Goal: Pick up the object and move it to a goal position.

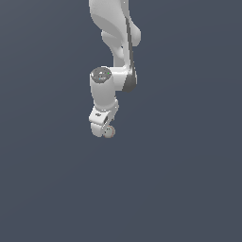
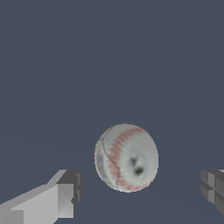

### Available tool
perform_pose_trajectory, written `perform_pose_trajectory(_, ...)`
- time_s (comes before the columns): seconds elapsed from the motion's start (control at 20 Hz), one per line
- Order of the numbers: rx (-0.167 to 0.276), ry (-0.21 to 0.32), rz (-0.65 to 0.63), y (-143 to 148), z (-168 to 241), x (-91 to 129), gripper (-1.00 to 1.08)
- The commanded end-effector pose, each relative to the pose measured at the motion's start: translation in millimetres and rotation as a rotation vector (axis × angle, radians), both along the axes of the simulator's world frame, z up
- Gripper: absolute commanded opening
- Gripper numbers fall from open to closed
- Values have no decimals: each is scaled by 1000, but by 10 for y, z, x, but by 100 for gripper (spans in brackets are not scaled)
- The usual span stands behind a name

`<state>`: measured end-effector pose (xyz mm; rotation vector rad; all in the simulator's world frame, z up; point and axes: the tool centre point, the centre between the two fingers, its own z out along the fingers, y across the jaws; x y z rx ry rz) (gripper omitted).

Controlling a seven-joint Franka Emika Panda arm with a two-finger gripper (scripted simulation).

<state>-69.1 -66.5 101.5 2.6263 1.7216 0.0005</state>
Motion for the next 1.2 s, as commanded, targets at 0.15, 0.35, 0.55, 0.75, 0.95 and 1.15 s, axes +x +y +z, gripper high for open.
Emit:
perform_pose_trajectory(0.15,1,1,51,-17,-31,-40,100)
perform_pose_trajectory(0.35,1,1,61,-20,-37,-49,100)
perform_pose_trajectory(0.55,1,1,57,-21,-65,-48,100)
perform_pose_trajectory(0.75,1,1,59,-18,-197,-53,100)
perform_pose_trajectory(0.95,1,1,61,-16,-397,-59,100)
perform_pose_trajectory(1.15,1,1,61,-20,-514,-56,100)
